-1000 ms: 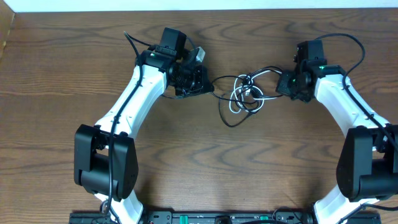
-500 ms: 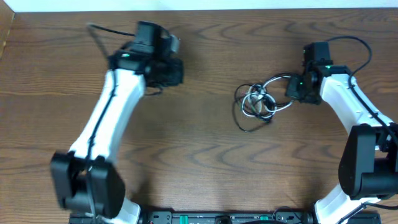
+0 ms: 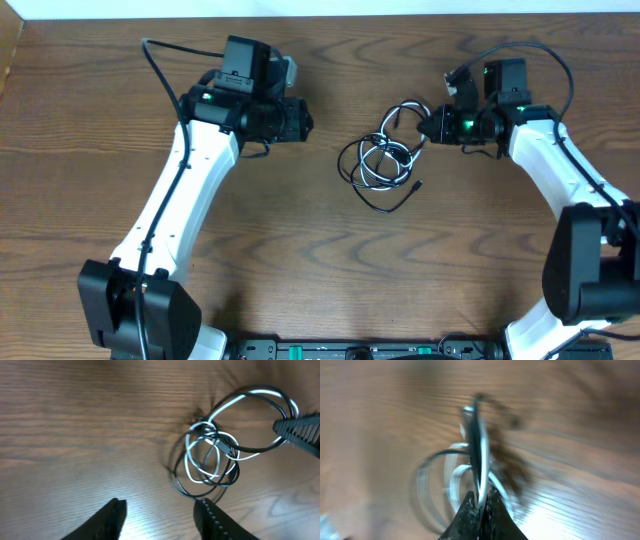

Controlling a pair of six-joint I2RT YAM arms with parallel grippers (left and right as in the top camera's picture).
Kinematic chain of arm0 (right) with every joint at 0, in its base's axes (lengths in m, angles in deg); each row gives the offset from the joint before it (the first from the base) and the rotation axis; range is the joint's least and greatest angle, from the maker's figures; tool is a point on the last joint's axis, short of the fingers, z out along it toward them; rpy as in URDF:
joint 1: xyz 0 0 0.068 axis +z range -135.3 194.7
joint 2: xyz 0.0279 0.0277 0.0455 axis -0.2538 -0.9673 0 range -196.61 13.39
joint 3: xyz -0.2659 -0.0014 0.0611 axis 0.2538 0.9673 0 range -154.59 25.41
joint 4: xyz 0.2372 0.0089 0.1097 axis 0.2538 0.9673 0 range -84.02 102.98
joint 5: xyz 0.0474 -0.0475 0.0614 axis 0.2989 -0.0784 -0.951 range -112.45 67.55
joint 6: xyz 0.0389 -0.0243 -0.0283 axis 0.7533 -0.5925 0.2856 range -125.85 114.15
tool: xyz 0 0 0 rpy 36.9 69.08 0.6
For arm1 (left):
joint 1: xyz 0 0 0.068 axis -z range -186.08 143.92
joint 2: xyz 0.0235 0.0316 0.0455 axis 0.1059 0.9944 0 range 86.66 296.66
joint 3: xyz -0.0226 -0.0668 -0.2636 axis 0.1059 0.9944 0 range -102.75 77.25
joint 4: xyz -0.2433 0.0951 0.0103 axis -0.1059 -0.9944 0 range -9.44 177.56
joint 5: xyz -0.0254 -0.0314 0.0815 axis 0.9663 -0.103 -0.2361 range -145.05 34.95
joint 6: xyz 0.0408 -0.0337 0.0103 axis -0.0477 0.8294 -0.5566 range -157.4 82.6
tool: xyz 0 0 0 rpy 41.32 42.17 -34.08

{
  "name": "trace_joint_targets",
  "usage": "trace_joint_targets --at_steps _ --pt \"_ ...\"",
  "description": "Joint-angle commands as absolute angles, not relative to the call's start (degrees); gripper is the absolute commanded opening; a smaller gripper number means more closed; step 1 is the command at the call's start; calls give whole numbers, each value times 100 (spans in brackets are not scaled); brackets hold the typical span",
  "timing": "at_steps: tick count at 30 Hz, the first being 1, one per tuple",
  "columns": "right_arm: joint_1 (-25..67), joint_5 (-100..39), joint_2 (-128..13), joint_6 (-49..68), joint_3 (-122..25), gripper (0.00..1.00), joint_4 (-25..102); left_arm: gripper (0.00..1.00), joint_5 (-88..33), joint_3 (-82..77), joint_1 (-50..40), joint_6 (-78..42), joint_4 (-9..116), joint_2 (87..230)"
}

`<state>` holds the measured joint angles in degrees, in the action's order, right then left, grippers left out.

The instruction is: Untangle cables

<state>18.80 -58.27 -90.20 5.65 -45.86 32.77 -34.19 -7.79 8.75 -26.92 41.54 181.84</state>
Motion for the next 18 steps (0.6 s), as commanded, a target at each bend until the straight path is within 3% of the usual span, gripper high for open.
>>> trace_joint_targets --at_steps 1,7,18 --pt "1880 -7752 -8279 375 -4586 1 2872 52 -3249 -809 1010 -2705 4292 18214" --pt "1891 -8152 -7659 281 -4586 1 2763 53 -2396 -809 1041 -2664 4996 18214" --pt "1891 -8154 -7652 283 -4584 1 2977 56 -2241 -809 1502 -2402 5977 18536"
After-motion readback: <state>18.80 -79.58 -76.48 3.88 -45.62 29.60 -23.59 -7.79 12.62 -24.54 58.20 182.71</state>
